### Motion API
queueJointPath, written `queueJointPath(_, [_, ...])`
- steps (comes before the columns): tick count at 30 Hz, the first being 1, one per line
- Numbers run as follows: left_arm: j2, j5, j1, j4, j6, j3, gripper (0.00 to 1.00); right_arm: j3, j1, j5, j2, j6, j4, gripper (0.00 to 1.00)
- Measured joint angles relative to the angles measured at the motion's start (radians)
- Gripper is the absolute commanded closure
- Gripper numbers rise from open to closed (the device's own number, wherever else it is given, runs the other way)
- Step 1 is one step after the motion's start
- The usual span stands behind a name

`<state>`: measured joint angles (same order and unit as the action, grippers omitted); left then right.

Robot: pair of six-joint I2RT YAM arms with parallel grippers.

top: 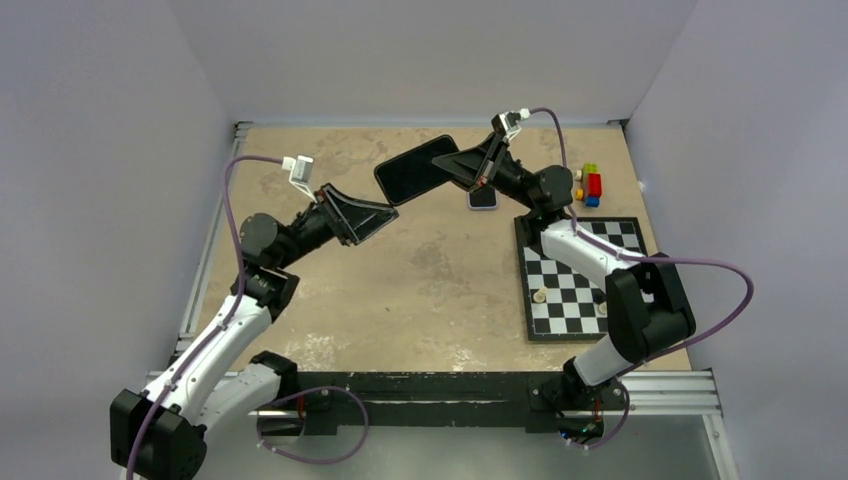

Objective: Take the phone out of the phone case
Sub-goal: Remove the phone case from the phone.

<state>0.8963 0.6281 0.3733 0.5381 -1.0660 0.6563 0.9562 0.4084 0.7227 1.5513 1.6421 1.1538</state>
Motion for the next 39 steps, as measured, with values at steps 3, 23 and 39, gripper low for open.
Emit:
queueJointPath(3, [0.014, 0.0, 0.0, 0.001, 0.001, 0.0, 0.54, 0.0, 0.004, 0.0, 0.0, 0.0, 0.001, 1.0])
queueJointPath(23, [0.069, 0.028, 0.0, 0.034, 0.003, 0.028, 0.57, 0.0, 0.024, -0.021, 0.016, 0.004, 0.019, 1.0])
queueJointPath(39, [0.075, 0.064, 0.003, 0.066, 0.162, 0.032, 1.0, 0.0, 0.031, 0.001, 0.017, 0.074, -0.018, 1.0])
